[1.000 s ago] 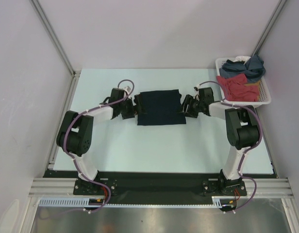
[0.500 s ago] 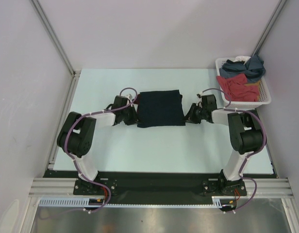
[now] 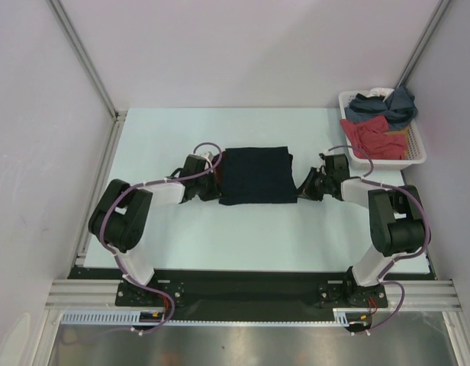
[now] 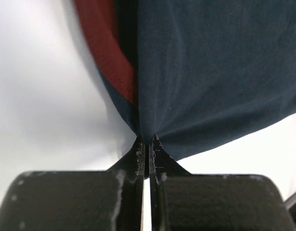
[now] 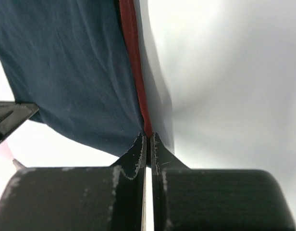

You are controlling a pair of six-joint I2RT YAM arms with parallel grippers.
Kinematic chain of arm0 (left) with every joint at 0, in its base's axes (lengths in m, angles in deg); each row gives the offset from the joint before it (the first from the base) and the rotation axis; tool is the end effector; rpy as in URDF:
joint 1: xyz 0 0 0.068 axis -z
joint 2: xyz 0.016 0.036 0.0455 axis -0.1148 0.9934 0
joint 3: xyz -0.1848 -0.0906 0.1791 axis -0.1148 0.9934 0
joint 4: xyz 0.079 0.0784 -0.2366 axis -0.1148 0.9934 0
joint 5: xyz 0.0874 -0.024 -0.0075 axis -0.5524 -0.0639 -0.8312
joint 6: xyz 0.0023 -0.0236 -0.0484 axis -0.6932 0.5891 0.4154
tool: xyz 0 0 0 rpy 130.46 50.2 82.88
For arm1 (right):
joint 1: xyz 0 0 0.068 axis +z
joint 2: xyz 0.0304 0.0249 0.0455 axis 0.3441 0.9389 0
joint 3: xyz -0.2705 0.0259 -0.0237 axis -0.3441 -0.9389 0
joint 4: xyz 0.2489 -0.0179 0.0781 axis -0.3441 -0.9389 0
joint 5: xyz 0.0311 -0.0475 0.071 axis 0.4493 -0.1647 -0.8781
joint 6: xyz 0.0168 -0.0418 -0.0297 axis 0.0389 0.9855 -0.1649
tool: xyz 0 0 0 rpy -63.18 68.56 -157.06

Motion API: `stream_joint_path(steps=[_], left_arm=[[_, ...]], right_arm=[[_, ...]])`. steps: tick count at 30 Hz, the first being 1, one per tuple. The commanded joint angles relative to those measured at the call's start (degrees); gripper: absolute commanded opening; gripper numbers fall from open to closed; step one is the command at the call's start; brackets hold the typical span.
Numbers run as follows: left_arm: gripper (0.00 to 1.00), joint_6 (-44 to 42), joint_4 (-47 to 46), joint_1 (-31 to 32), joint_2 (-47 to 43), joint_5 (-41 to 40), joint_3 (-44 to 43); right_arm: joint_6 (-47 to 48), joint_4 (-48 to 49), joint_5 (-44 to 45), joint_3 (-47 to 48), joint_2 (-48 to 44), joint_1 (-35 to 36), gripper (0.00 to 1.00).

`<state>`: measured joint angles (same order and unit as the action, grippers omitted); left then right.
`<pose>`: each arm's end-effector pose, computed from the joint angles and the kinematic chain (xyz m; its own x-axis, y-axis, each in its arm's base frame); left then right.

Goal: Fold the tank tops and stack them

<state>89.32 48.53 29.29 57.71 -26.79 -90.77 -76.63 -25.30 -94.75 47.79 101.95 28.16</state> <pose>0.3111 -0.1400 0.1405 -0.8735 -0.2049 -0.4417 0.0621 0.8529 -0.5184 0.3168 0.0599 0.1445 -0.8600 0.3397 -0.3808 0.0497 0.7985 0.5999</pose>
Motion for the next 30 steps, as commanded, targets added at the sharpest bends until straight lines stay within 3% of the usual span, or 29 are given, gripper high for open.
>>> stream_joint_path(steps=[1,11,14,16,17,18,19,21,24,30], left_arm=[[0.00,0.1,4.7,4.2,-1.8,-3.1,2.8],[0.03,9.1,1.4,17.2,-8.8,-5.5,8.9],[0.09,12.8,-2.7,21.5,-9.9,-5.7,10.8],[0.22,14.6,-3.9,23.8,-10.2,-7.2,12.0],[0.31,16.0,-4.1,25.8,-10.3,-7.9,12.3],[0.46,16.6,-4.2,26.5,-10.5,-9.2,12.8],[0.55,17.2,-4.6,27.1,-10.8,-9.8,13.5],[0.71,18.3,-5.5,28.2,-12.1,-10.7,15.3],[0.83,18.1,-4.8,28.3,-15.6,-13.1,17.8],[0.86,15.7,2.9,28.3,-24.8,-19.0,19.3]], right_arm=[[0.2,-6.1,6.2,-1.7,-5.0,-1.7,0.00],[-4.7,-15.5,16.7,-9.5,-19.7,-7.6,0.00],[-6.2,-19.3,21.2,-11.1,-25.0,-10.1,0.00],[-6.3,-21.6,23.0,-12.0,-27.2,-11.9,0.00],[-6.4,-22.2,23.3,-12.5,-29.4,-12.5,0.17],[-6.5,-23.0,24.3,-12.9,-30.9,-13.2,0.30],[-6.8,-24.2,24.8,-13.6,-32.4,-13.9,0.52],[-7.7,-25.8,28.0,-14.3,-37.8,-14.2,0.61],[-8.0,-27.4,28.0,-14.9,-44.0,-14.2,0.66],[0.9,-21.3,19.6,-13.6,-44.5,-12.1,0.66]])
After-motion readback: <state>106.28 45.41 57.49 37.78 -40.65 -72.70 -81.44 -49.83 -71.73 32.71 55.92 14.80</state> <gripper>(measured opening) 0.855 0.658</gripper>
